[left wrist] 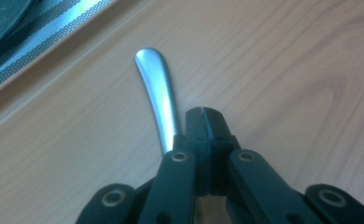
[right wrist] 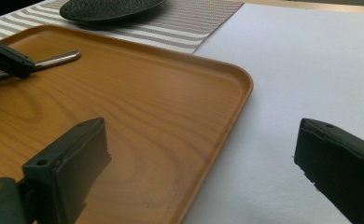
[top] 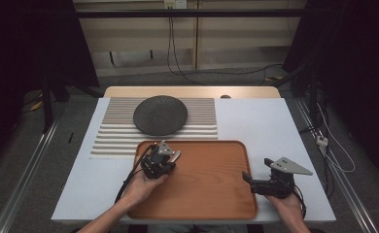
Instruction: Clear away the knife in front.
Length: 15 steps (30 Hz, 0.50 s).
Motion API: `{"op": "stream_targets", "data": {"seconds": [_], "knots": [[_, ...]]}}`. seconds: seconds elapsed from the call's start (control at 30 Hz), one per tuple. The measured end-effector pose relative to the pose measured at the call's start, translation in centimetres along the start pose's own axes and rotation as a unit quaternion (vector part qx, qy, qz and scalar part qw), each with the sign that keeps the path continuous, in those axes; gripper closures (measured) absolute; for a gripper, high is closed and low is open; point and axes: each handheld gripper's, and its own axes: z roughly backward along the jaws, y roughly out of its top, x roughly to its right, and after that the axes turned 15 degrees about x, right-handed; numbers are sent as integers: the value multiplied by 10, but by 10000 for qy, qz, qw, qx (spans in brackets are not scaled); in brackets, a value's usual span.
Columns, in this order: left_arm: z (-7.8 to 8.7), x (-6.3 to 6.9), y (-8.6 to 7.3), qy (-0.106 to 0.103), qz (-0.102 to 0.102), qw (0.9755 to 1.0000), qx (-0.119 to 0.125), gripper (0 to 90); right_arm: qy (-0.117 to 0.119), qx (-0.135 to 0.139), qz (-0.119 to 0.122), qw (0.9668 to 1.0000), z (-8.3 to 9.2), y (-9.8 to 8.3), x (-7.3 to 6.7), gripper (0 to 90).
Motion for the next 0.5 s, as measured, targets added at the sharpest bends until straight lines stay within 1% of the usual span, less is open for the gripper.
{"op": "stream_targets", "data": {"seconds": [0.03,0.07,0.27,0.43,0.47,0.5], "knots": [[0,-2,0,-81,45,10000,29,900,3,-10,-17,10000,0,0,0,28],[0,-2,-1,-91,48,9999,22,900,5,-13,-25,10000,0,0,0,28],[2,-3,-1,-53,-10,10000,-15,900,3,11,0,10000,0,0,0,27],[5,-6,-3,-51,63,10000,-36,900,-4,3,1,10000,0,0,0,28],[6,-6,-3,0,75,10000,-57,900,-4,3,1,10000,0,0,0,28],[6,-7,-3,-60,91,9999,-50,900,-1,3,3,10000,0,0,0,28]]}}
